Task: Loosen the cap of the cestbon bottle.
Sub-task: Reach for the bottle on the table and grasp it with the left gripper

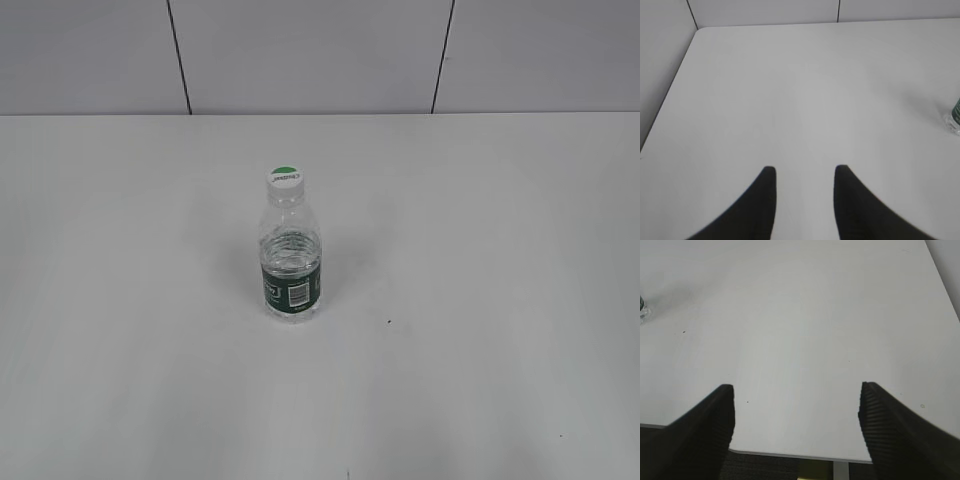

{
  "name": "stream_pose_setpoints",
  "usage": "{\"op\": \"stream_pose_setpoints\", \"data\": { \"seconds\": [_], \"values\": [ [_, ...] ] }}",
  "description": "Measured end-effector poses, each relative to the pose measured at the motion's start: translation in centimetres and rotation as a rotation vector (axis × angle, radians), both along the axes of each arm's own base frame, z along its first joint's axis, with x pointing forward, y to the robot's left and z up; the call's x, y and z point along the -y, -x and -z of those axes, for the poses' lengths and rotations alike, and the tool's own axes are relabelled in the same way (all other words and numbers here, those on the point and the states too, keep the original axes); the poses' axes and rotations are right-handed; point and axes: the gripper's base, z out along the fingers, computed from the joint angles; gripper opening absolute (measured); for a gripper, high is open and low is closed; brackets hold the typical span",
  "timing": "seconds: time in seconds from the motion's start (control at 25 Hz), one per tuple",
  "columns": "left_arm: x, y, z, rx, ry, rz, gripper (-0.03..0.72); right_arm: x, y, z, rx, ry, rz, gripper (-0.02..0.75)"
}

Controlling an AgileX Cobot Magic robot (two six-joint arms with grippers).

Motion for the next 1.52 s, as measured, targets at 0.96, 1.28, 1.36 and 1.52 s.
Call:
{"op": "stream_pose_setpoints", "data": {
  "seconds": [0.96,1.28,1.36,1.52],
  "values": [
    [0.0,-0.3,0.0,-0.020,0.000,0.000,0.391,0.0,0.0,0.0,0.000,0.000,0.000,0.589],
    [0.0,-0.5,-0.7,0.024,-0.019,0.009,0.493,0.0,0.0,0.0,0.000,0.000,0.000,0.589],
    [0.0,-0.7,-1.1,0.063,-0.030,0.015,0.495,0.0,0.0,0.0,0.000,0.000,0.000,0.589],
    [0.2,-1.7,-2.3,0.226,-0.024,0.031,0.496,0.0,0.0,0.0,0.000,0.000,0.000,0.589]
  ]
}}
